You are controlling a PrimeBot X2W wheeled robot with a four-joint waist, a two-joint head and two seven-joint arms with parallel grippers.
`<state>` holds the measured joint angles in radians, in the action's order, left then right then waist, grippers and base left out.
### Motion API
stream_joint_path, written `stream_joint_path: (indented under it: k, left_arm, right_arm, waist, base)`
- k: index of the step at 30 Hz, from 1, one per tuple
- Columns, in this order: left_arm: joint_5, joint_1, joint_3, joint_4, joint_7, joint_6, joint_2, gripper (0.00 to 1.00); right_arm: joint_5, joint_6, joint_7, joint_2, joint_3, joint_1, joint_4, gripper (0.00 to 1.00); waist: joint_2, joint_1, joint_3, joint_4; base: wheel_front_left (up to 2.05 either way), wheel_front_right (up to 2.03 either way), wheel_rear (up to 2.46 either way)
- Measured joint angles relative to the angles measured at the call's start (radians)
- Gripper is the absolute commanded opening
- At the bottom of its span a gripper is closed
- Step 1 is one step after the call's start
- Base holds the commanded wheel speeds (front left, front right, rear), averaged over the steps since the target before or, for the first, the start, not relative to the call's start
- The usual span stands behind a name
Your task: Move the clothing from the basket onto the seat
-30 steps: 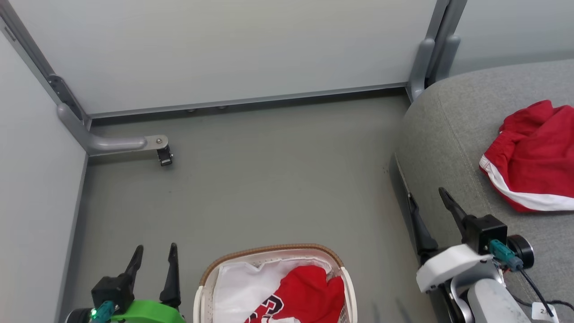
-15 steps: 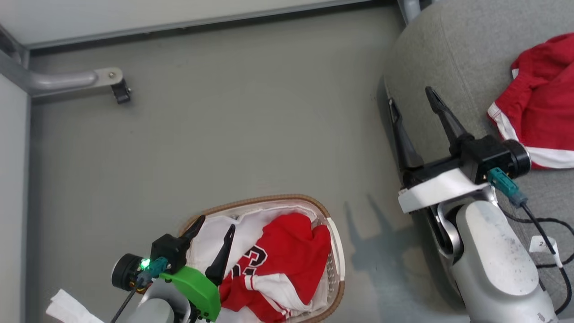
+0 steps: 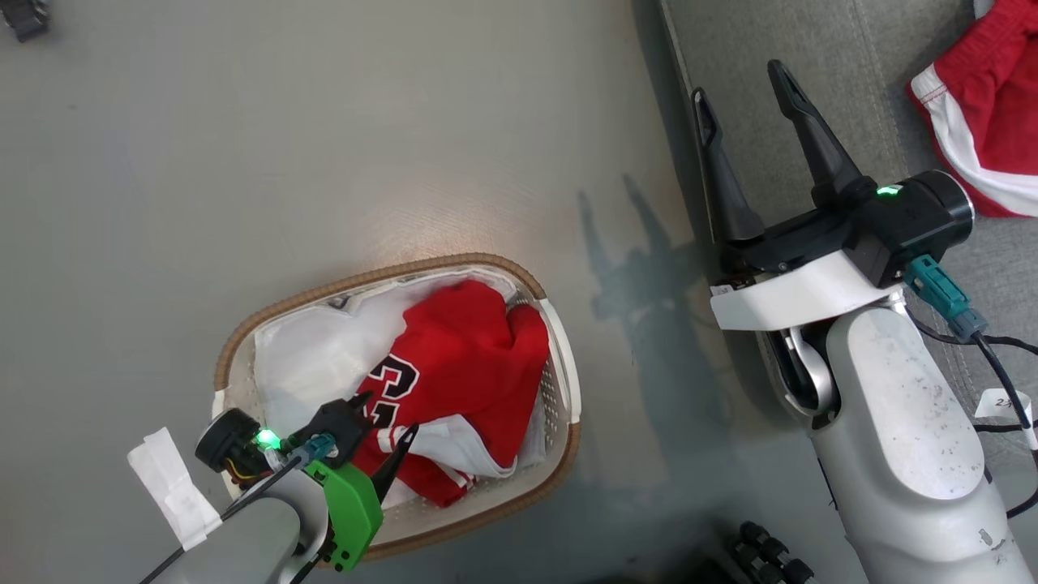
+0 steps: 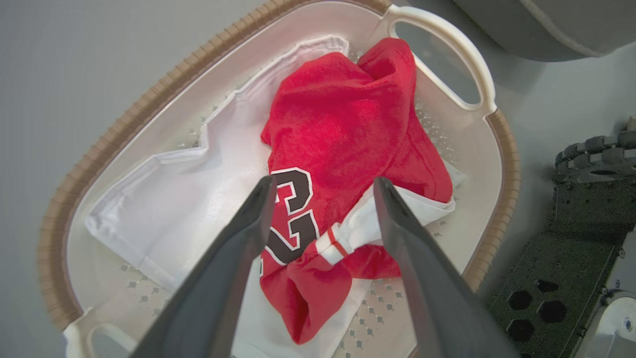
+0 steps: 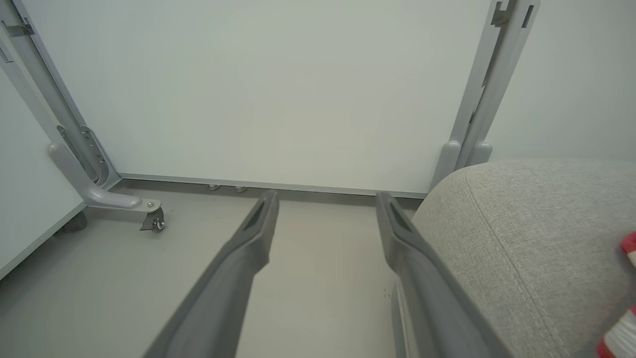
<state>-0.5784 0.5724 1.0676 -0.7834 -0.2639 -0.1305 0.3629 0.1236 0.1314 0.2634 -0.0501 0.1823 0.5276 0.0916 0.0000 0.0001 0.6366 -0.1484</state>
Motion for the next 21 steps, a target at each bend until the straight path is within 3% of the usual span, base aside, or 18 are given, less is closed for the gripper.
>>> stream_joint_path:
  k: [8, 13, 21]
  left_arm:
    - [-0.053, 0.108, 0.186, -0.103, 0.0, 0.0, 0.007, 1.0]
    - [-0.044, 0.127, 0.211, -0.148, 0.026, 0.0, 0.009, 1.0]
    - [0.081, 0.159, 0.214, -0.181, 0.039, 0.0, 0.025, 1.0]
  right_arm:
    - [0.015, 0.0, 0.0, 0.001, -0.001, 0.018, -0.032, 1.0]
    - [0.027, 0.0, 0.0, 0.001, 0.003, 0.032, -0.049, 1.0]
    - [0.05, 0.0, 0.0, 0.001, 0.004, 0.037, -0.073, 1.0]
  waist:
    - [0.0, 0.0, 0.126, -0.051]
    - [0.0, 0.0001, 0.185, -0.077]
    - [0.0, 0.0, 0.263, -0.113]
  base:
    - [0.0, 0.0, 0.0]
    - [0.0, 0.0, 0.0]
    - [0.0, 0.0, 0.0]
